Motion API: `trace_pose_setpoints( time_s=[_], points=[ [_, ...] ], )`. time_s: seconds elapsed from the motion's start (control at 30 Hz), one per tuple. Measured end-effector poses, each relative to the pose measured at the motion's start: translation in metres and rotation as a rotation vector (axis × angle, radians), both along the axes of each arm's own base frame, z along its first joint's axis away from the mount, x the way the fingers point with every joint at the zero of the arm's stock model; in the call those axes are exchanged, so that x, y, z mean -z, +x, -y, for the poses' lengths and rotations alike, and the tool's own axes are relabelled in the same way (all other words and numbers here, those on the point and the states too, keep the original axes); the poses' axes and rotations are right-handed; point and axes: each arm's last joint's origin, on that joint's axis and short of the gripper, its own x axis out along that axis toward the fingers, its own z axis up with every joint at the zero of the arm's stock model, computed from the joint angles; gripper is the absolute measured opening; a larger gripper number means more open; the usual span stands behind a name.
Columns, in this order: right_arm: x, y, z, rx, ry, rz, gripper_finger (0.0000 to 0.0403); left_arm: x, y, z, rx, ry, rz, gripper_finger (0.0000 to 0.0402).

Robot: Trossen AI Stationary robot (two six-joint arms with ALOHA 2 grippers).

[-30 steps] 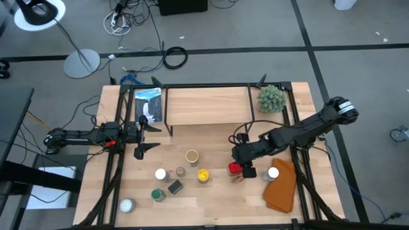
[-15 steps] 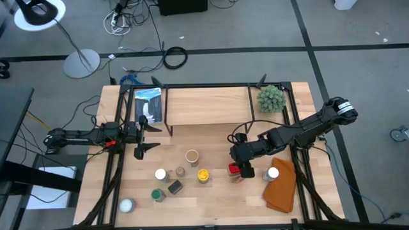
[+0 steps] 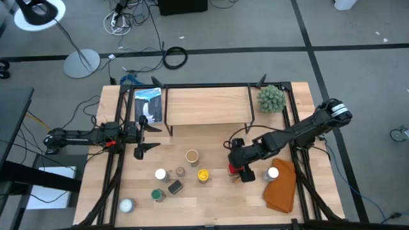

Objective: Shelf spices
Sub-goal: Put the red seasoning can on the shelf

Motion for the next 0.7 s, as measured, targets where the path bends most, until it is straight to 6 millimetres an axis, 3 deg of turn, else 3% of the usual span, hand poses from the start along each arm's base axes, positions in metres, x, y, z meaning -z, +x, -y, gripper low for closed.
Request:
trace_pose_setpoints(
  time_s=[0.17,0.7],
  points=[
    [0.005,0.010,-0.007,-0.018,-0.004,-0.032,0.0309,0.000,0.000,0.000,0.001,0.000,-0.001,0.0288],
    [0.023,0.007,-0.008,0.055,0.011,-0.178,0.0306,0.000,0.000,0.000,0.000,0.000,-0.001,0.0288]
  ],
)
